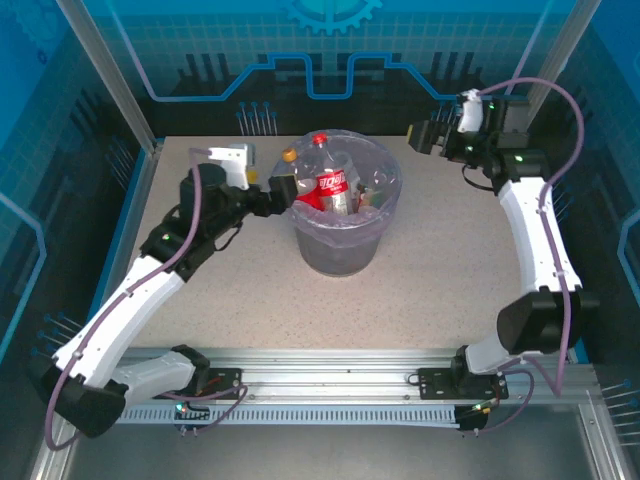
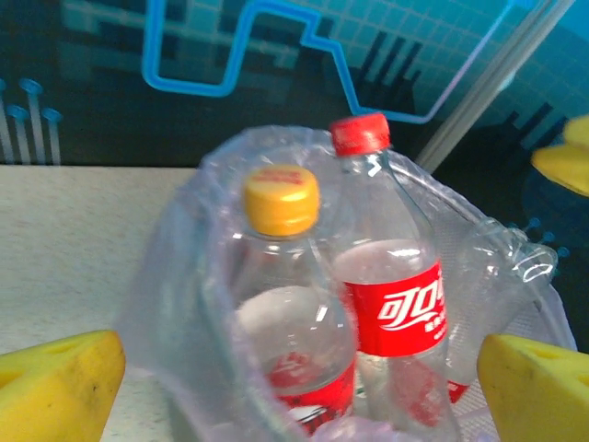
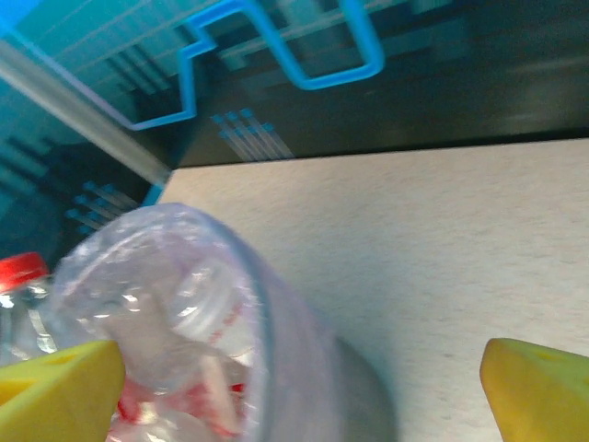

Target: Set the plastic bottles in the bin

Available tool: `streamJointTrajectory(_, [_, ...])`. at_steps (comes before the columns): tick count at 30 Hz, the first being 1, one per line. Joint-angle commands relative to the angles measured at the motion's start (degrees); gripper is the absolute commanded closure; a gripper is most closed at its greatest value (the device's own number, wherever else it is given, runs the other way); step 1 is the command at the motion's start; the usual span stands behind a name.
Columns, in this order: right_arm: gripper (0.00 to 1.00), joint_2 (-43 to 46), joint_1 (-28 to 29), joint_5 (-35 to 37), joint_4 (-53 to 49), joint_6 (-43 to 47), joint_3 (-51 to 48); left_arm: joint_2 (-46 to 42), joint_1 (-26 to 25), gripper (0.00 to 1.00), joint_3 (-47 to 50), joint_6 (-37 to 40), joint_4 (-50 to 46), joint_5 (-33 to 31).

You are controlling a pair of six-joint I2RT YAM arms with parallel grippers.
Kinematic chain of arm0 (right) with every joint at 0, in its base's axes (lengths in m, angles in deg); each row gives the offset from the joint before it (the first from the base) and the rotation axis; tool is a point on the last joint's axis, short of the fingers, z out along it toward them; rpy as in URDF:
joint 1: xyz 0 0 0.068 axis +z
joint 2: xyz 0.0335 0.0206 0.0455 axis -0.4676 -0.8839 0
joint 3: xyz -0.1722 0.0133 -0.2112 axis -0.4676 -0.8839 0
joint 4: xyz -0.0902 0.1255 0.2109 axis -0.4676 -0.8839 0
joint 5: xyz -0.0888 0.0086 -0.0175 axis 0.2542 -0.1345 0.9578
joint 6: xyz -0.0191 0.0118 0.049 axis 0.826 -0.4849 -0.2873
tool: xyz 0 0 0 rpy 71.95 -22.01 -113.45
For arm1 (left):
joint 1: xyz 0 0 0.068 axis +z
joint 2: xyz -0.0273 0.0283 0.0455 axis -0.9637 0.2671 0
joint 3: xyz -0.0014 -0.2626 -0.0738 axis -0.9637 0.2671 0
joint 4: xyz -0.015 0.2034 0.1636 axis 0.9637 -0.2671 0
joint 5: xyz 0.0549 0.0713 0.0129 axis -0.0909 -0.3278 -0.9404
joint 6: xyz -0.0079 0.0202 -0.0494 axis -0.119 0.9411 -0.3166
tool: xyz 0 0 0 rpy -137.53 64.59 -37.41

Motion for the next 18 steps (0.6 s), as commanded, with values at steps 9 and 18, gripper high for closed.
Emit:
streamJointTrajectory(9, [0.0, 15.93, -2.59, 27.07, 15.92, 8.98, -36.57, -9.6, 18.9, 0.01, 22.37, 6.22, 0.6, -12.22])
streamJointTrajectory(18, [0.0, 12.03, 2.21, 35.49, 39.73, 9.1, -55.79, 2.64, 25.46, 0.01, 37.0, 6.79, 26.91, -16.11])
